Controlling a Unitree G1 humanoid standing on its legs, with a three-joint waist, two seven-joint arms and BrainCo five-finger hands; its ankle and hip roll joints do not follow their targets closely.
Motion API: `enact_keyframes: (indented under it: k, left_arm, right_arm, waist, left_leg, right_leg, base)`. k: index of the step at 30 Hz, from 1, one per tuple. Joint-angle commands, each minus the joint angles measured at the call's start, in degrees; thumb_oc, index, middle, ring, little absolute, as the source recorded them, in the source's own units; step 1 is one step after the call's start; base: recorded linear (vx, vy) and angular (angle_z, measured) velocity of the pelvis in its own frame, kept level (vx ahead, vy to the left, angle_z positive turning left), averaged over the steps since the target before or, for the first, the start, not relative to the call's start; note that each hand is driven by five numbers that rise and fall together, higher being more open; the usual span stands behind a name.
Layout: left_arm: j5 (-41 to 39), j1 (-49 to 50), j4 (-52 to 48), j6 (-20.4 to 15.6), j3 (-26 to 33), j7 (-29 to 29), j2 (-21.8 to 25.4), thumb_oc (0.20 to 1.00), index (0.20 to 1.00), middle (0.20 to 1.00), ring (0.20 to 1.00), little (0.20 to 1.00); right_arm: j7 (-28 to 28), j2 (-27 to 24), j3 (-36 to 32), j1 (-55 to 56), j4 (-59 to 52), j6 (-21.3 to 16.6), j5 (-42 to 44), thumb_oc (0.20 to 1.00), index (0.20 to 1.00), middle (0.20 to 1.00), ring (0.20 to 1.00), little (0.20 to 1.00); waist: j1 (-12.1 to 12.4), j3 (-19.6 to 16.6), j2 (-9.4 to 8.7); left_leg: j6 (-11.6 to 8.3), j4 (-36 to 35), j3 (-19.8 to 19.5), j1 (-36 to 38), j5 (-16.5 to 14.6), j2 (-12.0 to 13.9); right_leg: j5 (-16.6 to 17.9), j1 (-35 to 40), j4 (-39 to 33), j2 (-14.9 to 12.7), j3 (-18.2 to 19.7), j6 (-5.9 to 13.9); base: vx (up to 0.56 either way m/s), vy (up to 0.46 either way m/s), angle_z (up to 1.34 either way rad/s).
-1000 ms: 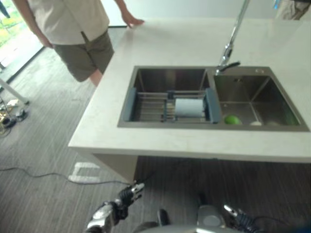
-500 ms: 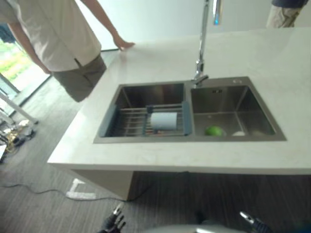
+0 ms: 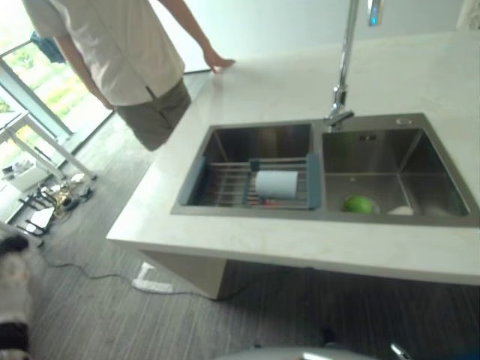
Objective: Place the dishes in the dishwasher.
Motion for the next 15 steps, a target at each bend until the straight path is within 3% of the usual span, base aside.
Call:
enact_keyframes:
  k: [1,3,4,6,12,15]
  left_arm:
    - [3.9,-5.9,-4.1,-3.3,-2.2,-9.0,1.0,1.0,1.0,1.0,1.0,1.0]
    - [-1.1,-10.1,-10.6,-4.0,-6.3,-19.8,-0.3,1.0,1.0,1.0,1.0,1.0]
    - [-2.9,-12.9,-15.0,0.3,-10.4,-26.1,-2.1,1.0,1.0,1.0,1.0,1.0]
    - [-2.2,-16.1,-17.2,3.3,-15.1,-31.8,-4.2,1.0,1.0,1.0,1.0,1.0]
    - [1.8,-23.0,-16.1,15.6,-26.7,-43.3,-6.9,1.0,1.0,1.0,1.0,1.0]
    - [3.4,-24.2,-13.2,17.5,-29.8,-44.5,-6.7,1.0,1.0,1.0,1.0,1.0]
  right_arm:
    - [-0.2,3.4,2.1,-3.6,-0.1,-0.7,0.5,1.0,1.0,1.0,1.0,1.0]
    - [-0.6,3.9,2.7,-3.7,0.0,0.0,0.7,1.0,1.0,1.0,1.0,1.0]
    - [-0.8,4.1,2.6,-3.9,0.0,1.2,2.4,1.0,1.0,1.0,1.0,1.0]
    - [-0.8,4.2,1.9,-3.9,0.1,2.2,3.8,1.0,1.0,1.0,1.0,1.0]
    - [-1.2,4.0,0.1,-2.8,1.2,4.2,2.9,1.0,1.0,1.0,1.0,1.0]
    - [-0.9,3.7,-0.5,-2.0,2.1,4.9,1.9,1.0,1.0,1.0,1.0,1.0]
  waist:
    - [-2.8,-1.2,-3.78]
    - [-3.2,-1.6,-4.09]
    - [-3.9,-1.8,-4.26]
    - [-4.6,-2.0,-4.37]
    - [-7.7,-2.1,-4.02]
    - [-8.7,-2.1,-3.65]
  left_leg:
    - [1.0,1.2,-0.7,-2.1,-2.7,-1.6]
    - [1.15,0.8,0.1,-1.5,-2.9,-1.8]
    - [1.23,0.7,0.7,-1.3,-3.0,-1.8]
    - [1.43,0.5,1.6,-1.0,-3.1,-1.9]
    - [1.99,0.3,4.3,0.0,-3.4,-2.3]
    - [2.06,0.2,5.2,0.3,-3.5,-2.5]
  right_leg:
    - [-10.4,2.2,6.2,-1.6,3.1,2.2]
    - [-10.0,2.4,5.7,-1.7,3.4,2.63]
    - [-9.6,2.5,5.3,-1.7,3.6,2.97]
    - [-9.0,2.5,5.1,-1.7,3.9,3.4]
    - [-7.2,2.5,3.7,-2.0,5.0,4.71]
    - [-6.4,2.6,2.8,-2.2,5.5,5.18]
  base:
    - [0.06,-0.064,-0.1]
    - [0.06,-0.08,-0.24]
    - [0.05,-0.086,-0.31]
    - [0.06,-0.091,-0.27]
    - [0.08,-0.079,-0.3]
    - [0.07,-0.045,-0.24]
